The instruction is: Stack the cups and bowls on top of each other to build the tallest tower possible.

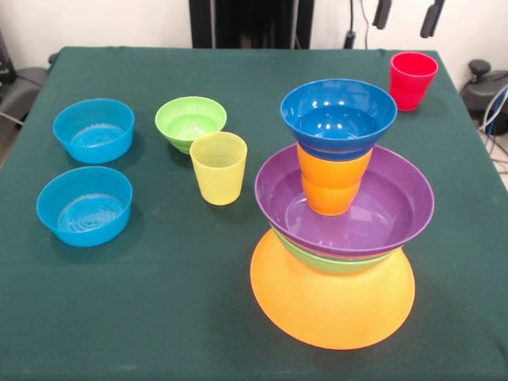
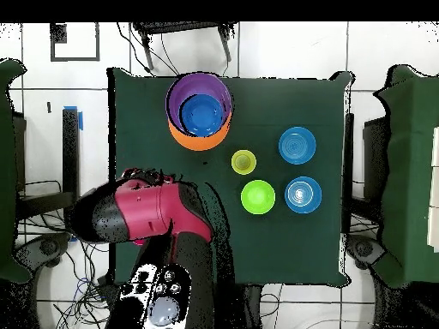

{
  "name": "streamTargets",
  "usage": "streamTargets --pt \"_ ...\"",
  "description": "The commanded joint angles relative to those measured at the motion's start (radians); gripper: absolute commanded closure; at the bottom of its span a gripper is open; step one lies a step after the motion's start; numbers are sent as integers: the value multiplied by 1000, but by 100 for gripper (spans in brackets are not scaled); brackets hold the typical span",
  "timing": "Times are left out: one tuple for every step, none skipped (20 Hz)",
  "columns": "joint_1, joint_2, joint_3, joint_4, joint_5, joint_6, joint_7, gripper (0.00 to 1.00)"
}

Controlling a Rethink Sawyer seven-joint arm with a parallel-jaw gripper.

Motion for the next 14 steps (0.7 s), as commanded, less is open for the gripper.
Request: streamTargets --pt "10 130 2 101 24 -99 219 0" --pt "13 147 0 107 34 -123 234 0" --pt "16 165 -2 112 45 -147 249 0" --pt "25 181 -7 115 55 -171 265 0" --pt "30 194 -6 121 68 -189 276 0" --pt "40 207 -11 126 83 -207 292 0" --pt "58 221 -24 126 95 -220 313 0" --pt "76 232 -36 129 110 -232 327 0" --pt "94 241 -48 131 129 -240 342 0" --pt "116 252 -65 132 146 -252 358 0" --pt "134 263 -77 135 167 -264 372 0" --pt "145 273 -82 140 184 -280 379 0" --pt "152 282 -83 144 202 -290 384 0" --pt "160 290 -86 148 215 -304 387 0"
